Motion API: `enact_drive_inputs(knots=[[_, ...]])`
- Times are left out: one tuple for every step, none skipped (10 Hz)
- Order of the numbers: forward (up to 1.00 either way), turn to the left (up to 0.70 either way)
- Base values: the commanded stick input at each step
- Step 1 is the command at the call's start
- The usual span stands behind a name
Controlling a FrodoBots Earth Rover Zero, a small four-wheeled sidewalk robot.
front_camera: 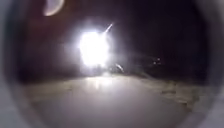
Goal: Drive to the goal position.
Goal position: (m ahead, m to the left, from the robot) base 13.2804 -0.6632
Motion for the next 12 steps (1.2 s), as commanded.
enact_drive_inputs(knots=[[1.00,0.00],[1.00,0.00],[1.00,0.00],[1.00,0.00],[1.00,0.00],[1.00,0.00],[1.00,0.00],[1.00,0.00],[1.00,0.00],[1.00,0.00],[1.00,0.00],[1.00,0.00]])
